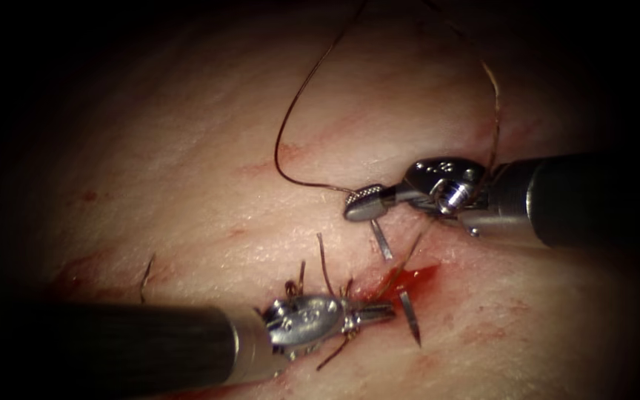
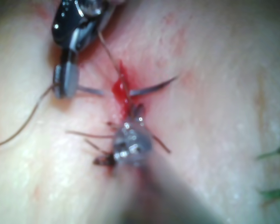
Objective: Wound Closure
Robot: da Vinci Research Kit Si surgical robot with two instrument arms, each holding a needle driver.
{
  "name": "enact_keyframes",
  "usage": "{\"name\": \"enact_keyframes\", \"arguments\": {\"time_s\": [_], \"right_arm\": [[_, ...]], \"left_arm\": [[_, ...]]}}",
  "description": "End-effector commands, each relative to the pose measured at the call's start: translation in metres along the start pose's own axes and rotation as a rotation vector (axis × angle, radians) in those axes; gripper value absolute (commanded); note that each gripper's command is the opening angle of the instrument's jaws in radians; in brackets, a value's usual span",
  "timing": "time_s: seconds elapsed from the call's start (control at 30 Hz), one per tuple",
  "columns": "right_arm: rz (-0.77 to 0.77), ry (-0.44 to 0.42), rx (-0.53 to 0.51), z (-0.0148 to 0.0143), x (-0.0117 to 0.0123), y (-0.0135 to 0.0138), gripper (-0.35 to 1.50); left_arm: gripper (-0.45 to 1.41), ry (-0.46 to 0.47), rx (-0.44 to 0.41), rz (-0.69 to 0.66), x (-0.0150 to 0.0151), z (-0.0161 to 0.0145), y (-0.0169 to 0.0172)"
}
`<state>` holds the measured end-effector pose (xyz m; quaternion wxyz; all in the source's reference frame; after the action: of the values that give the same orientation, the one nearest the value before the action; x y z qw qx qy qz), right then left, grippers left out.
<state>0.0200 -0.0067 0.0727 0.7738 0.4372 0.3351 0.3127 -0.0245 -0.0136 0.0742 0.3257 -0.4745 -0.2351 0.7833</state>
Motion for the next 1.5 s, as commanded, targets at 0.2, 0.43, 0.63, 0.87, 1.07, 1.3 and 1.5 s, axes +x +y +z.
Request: {"name": "enact_keyframes", "arguments": {"time_s": [0.2, 0.43, 0.63, 0.87, 1.07, 1.3, 1.5], "right_arm": [[0.093, -0.025, 0.024, 0.0004, -0.0015, -0.0003, -0.35], [0.170, -0.064, 0.041, 0.0007, -0.0027, 0.0000, -0.35], [0.183, -0.089, 0.070, 0.0008, -0.0036, -0.0005, -0.35], [-0.039, 0.140, -0.138, -0.0020, -0.0005, 0.0031, 1.41], [-0.074, 0.239, -0.307, -0.0088, 0.0003, 0.0062, 1.48], [-0.057, 0.274, -0.359, -0.0135, -0.0023, 0.0065, 1.48], [-0.027, 0.290, -0.332, -0.0150, -0.0069, 0.0068, 1.48]], "left_arm": [[0.04, -0.001, -0.002, -0.002, -0.0006, 0.0008, 0.0002], [0.04, 0.000, -0.001, -0.003, -0.0006, 0.0008, 0.0003], [0.05, 0.000, -0.002, -0.005, -0.0004, 0.0007, 0.0005], [0.19, 0.001, -0.014, 0.024, 0.0015, -0.0001, 0.0024], [0.64, 0.005, -0.026, 0.095, 0.0039, -0.0014, 0.0052], [0.86, 0.009, -0.024, 0.263, 0.0055, -0.0015, 0.0072], [1.01, 0.014, 0.010, 0.361, 0.0064, -0.0012, 0.0082]]}}
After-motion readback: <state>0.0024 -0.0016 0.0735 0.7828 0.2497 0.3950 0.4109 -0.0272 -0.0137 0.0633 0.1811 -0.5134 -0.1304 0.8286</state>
